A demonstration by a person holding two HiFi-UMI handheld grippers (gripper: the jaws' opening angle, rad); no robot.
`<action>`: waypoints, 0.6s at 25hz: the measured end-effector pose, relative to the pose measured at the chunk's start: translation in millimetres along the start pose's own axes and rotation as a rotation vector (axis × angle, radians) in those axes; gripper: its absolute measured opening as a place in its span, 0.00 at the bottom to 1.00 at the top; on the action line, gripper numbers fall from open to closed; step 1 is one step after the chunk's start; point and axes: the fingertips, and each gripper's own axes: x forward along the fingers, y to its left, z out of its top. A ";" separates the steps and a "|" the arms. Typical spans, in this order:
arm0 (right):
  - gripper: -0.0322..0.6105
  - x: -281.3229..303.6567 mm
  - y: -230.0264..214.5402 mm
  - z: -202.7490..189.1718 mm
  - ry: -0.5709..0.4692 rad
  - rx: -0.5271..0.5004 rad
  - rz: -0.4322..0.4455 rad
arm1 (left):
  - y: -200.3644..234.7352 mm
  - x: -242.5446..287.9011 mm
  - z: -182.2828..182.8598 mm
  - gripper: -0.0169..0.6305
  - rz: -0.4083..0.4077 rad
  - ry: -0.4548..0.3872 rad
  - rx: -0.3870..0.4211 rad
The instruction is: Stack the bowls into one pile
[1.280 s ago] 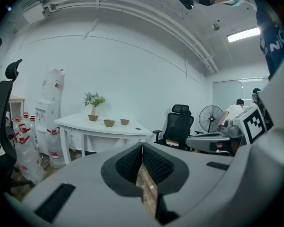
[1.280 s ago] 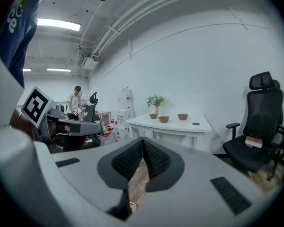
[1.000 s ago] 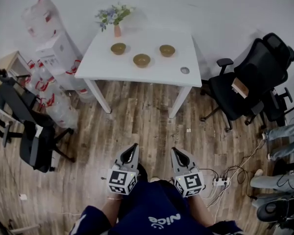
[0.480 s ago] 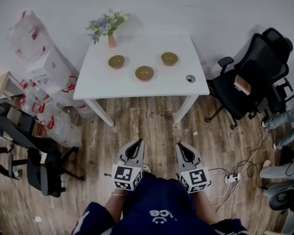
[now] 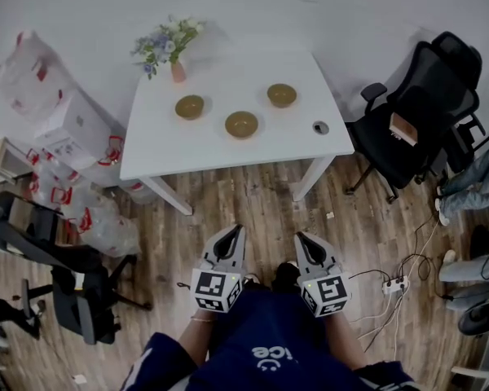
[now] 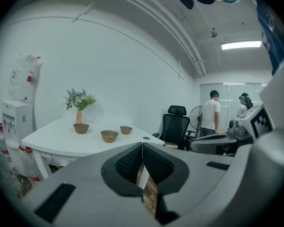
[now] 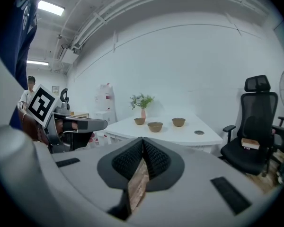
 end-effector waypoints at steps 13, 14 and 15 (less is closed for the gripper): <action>0.09 95.4 -30.3 12.6 0.021 -0.001 0.162 | 48.0 44.6 -2.8 0.05 0.147 0.026 -0.056; 0.09 107.2 -36.1 15.9 0.020 -0.004 0.178 | 54.3 52.6 -1.6 0.05 0.166 0.028 -0.063; 0.09 119.4 -42.6 19.5 0.019 -0.008 0.192 | 60.7 61.8 0.7 0.05 0.185 0.027 -0.070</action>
